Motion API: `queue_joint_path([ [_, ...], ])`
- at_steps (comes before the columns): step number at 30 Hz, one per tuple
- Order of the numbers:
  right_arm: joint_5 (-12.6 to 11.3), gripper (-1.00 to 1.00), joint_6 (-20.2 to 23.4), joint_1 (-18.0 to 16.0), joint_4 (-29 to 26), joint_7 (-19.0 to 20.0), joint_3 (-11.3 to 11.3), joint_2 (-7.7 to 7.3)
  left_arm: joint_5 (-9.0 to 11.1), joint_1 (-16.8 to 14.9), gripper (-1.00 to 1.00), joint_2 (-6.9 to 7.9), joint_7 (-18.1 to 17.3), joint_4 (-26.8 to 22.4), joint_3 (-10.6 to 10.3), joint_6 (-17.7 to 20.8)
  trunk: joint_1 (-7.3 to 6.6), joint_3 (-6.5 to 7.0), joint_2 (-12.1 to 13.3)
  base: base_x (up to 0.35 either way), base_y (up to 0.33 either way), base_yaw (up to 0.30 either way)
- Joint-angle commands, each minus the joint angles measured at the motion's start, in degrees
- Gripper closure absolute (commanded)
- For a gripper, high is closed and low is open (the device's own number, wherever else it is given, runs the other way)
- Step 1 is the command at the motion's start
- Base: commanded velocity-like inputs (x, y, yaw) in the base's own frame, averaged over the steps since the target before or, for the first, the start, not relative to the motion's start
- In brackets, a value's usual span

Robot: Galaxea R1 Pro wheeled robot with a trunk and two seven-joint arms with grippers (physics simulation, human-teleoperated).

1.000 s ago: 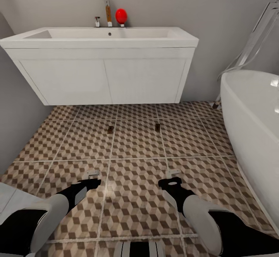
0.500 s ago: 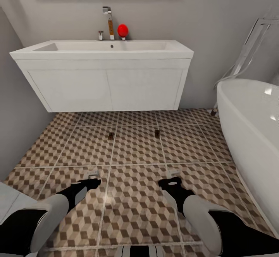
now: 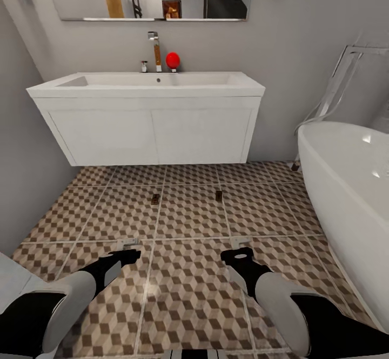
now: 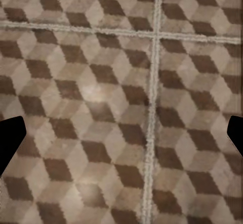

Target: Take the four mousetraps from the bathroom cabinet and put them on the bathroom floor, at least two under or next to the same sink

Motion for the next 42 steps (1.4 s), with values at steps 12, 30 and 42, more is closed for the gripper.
queue_joint_path([
  [12,0.32,-1.0,0.04,-0.01,-0.05,-0.16,-0.56,0.03,0.62,-0.01,-1.0,0.0,0.12,0.0,-0.37,0.14,-0.9,2.5,1.31,0.0,0.0,0.0],
  [30,0.14,-1.0,-3.17,2.79,2.03,-0.23,-0.56,-0.01,0.8,1.07,-1.0,0.3,-0.18,0.22,-0.26,0.55,-4.85,5.73,8.53,0.0,0.0,0.0],
  [42,0.11,-1.0,-3.1,3.38,2.23,-0.29,-0.55,-0.32,2.72,1.95,-1.0,0.92,-0.26,0.22,-0.24,0.65,-7.49,7.88,13.34,0.0,0.0,0.0],
])
